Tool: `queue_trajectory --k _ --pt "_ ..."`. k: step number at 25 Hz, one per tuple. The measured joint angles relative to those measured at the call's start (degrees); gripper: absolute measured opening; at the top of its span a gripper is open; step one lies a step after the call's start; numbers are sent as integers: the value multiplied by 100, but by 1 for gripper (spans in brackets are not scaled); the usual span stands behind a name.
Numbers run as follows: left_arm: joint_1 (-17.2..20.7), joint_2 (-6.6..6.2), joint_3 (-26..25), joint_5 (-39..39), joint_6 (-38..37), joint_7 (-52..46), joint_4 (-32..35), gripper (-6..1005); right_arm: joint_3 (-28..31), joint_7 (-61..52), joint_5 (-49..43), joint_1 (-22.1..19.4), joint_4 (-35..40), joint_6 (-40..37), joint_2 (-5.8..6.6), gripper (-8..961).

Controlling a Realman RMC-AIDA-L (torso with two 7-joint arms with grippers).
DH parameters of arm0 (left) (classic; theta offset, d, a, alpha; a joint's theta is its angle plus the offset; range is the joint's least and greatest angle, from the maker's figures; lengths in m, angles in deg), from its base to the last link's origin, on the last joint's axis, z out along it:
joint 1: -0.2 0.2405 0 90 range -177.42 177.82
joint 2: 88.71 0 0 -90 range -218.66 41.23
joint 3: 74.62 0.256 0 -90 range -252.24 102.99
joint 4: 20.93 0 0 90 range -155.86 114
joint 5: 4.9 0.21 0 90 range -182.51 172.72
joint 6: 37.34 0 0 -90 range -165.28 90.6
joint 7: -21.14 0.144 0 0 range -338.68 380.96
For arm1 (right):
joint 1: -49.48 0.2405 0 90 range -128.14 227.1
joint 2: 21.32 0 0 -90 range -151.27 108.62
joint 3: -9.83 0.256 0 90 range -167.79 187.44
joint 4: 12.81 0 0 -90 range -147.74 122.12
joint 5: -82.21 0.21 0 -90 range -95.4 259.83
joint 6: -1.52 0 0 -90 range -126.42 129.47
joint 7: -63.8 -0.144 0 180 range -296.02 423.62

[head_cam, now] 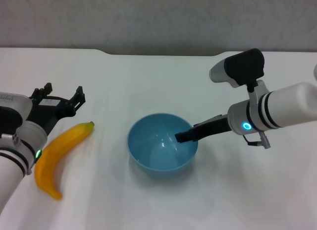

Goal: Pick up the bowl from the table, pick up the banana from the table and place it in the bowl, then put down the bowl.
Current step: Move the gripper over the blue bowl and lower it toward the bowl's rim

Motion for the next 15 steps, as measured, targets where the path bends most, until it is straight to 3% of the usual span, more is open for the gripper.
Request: queue_trajectory --k 5,15 --pt "-1 -4 -4 0 -1 -13 8 797 8 15 -27 27 -188 234 -1 742" --pt "36 -28 -63 -18 -24 -16 27 793 22 167 -30 -61 -405 1019 -1 353"
